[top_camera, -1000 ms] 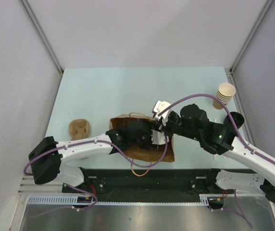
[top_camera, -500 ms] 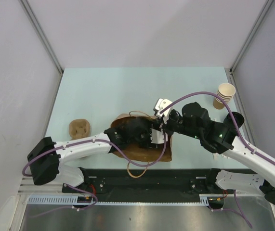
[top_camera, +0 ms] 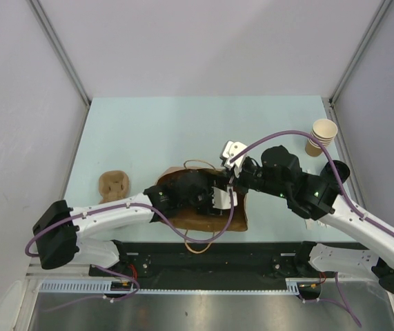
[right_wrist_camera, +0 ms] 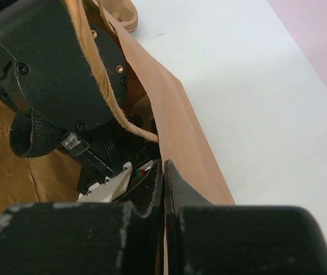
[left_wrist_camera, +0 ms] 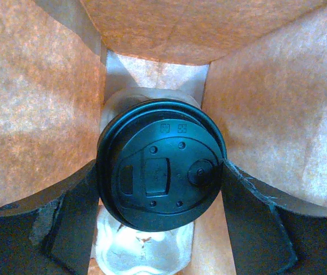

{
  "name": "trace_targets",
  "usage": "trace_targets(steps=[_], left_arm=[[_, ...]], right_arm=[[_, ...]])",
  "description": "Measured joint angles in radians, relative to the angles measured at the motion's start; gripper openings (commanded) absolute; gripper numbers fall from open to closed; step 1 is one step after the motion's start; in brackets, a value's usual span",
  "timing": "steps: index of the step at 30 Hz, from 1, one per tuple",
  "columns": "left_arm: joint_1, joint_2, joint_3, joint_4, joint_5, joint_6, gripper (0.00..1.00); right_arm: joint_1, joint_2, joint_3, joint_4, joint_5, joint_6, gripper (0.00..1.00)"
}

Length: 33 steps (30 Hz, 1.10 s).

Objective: Pack the takeout coffee

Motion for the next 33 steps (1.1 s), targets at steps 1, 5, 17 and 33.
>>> trace_targets(steps=[1, 5, 17, 33], left_arm=[[0.002, 0.001, 0.000, 0.000, 0.000, -0.002, 0.04], [0.018, 0.021, 0.000, 0.002, 0.016, -0.008, 0.03], [0.104, 0.114, 0.069, -0.040, 0.112, -0.029, 0.02], [0.179, 0.265, 0.269, -0.214, 0.204, -0.045, 0.00]], right_arm=[[-0.002, 0.000, 0.000, 0.000, -0.003, 0.000, 0.00], [-0.015, 0.000, 0.000, 0.000, -0.015, 0.000, 0.00], [-0.152, 0.031, 0.000, 0.022, -0.153, 0.017, 0.00], [-0.378, 0.144, 0.009, 0.109, -0.359, 0.045, 0.00]])
